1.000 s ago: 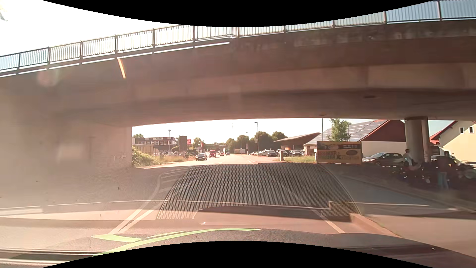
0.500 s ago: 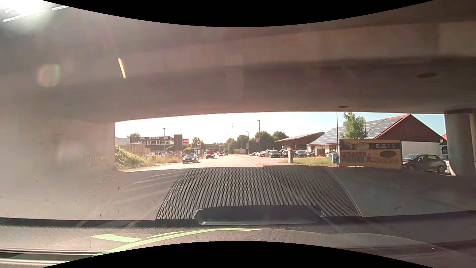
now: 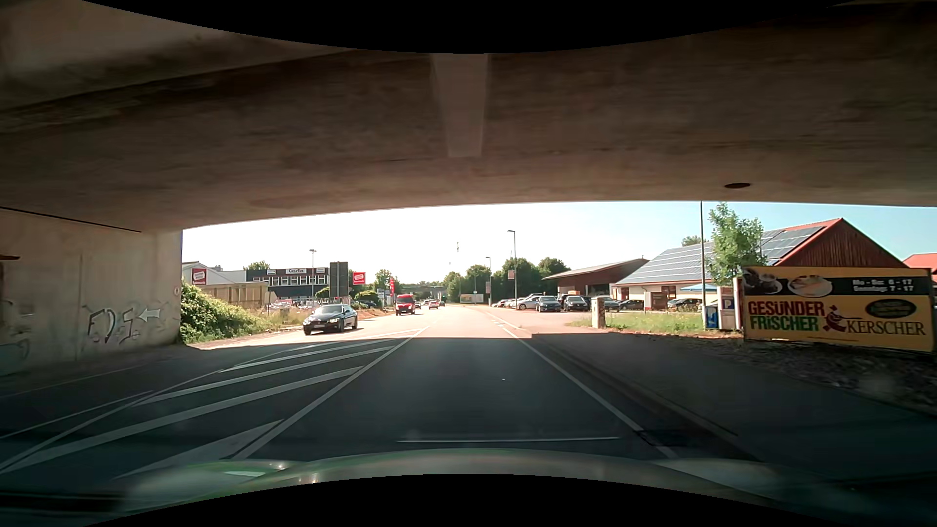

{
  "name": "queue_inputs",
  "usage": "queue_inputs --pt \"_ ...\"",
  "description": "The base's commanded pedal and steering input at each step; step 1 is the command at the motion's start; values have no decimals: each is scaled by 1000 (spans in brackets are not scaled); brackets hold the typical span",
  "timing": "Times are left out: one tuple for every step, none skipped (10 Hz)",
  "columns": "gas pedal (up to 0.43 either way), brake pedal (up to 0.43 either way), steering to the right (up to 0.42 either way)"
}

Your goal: Follow the waypoints while adhering to traffic rules and regulations

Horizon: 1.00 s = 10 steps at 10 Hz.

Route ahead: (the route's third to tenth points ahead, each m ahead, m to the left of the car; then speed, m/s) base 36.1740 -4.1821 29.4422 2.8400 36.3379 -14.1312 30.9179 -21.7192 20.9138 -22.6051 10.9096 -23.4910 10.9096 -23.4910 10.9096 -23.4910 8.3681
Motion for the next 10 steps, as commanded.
queue_inputs --pt "0 104 0" --pt "0 116 0" --pt "0 122 1" --pt "0 128 1" --pt "0 134 2" --pt "0 140 3" --pt "0 146 4" --pt "0 152 4" --pt "0 159 4" --pt "0 159 5"
